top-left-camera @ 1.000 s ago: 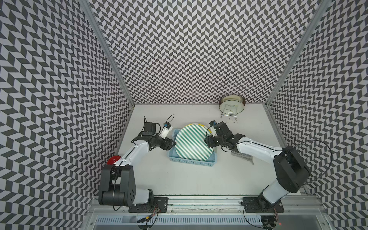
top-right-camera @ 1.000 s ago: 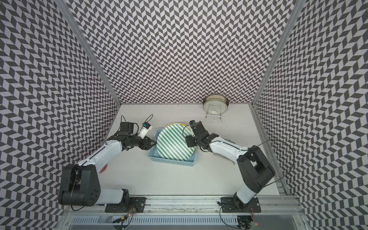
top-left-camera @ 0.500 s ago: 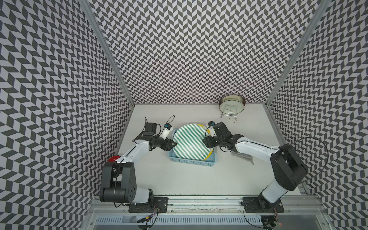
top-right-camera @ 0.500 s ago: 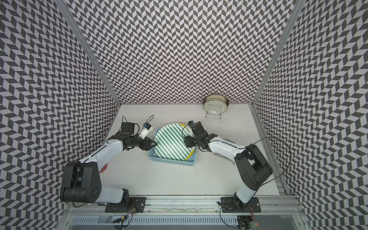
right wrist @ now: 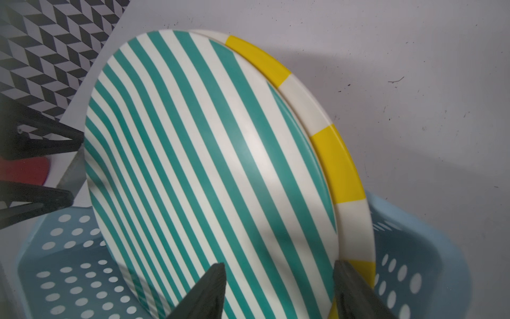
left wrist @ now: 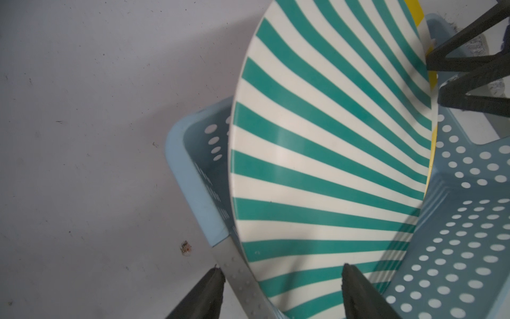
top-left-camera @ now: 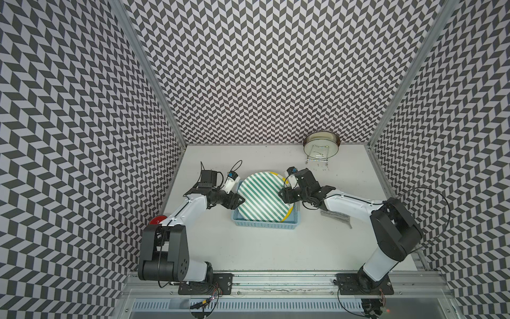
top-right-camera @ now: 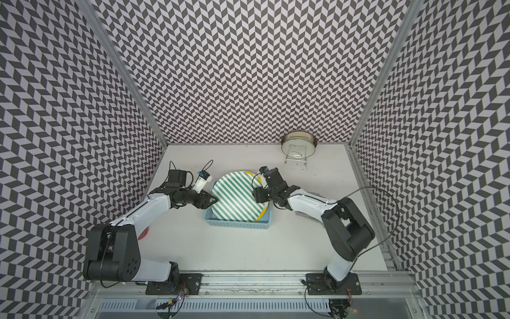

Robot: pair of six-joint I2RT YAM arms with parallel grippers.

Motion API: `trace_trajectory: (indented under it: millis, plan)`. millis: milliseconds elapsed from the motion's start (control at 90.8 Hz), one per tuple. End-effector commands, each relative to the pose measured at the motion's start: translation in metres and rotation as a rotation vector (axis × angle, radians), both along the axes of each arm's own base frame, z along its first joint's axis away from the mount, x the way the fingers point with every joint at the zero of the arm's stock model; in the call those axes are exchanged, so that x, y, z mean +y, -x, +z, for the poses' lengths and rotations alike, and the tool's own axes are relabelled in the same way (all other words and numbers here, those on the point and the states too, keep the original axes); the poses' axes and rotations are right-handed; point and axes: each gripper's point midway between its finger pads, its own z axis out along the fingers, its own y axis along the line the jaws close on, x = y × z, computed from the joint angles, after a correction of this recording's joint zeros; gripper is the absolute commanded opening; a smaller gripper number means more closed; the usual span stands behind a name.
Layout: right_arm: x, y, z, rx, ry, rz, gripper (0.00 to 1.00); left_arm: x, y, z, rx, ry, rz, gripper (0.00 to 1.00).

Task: Wipe the wet plate dry
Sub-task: Pick up the plate from the bin.

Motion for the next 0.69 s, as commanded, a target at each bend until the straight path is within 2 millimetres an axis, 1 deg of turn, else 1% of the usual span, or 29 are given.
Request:
trace_trajectory:
  millis: [0,99,242,264,353,430,518,672,683]
  plan:
    - [0.006,0.02,-0.031,0.119,0.004,0.041,0.65,0.0,-0.013,0.016,-0.062,-0.036,-0.031,0.69]
    - [0.005,0.02,-0.032,0.123,0.007,0.039,0.64,0.005,-0.025,0.026,-0.088,-0.08,-0.039,0.69]
    - [0.006,0.019,-0.031,0.121,0.003,0.036,0.64,0.007,-0.046,0.048,-0.147,-0.095,-0.02,0.67]
    - [0.006,0.019,-0.031,0.12,0.003,0.035,0.64,0.007,-0.049,0.051,-0.156,-0.094,-0.017,0.66]
    - [0.006,0.018,-0.031,0.123,0.001,0.032,0.63,0.003,-0.058,0.059,-0.17,-0.089,-0.027,0.57]
    - [0.008,0.017,-0.03,0.123,-0.002,0.034,0.63,-0.001,-0.062,0.056,-0.158,-0.096,-0.051,0.54]
    - [0.008,0.016,-0.03,0.125,0.0,0.034,0.63,-0.006,-0.061,0.049,-0.127,-0.097,-0.096,0.45]
    - [0.008,0.016,-0.028,0.123,-0.003,0.031,0.63,-0.011,-0.059,0.036,-0.071,-0.108,-0.15,0.43]
    - [0.008,0.015,-0.028,0.123,-0.003,0.031,0.63,-0.011,-0.059,0.035,-0.069,-0.108,-0.154,0.41]
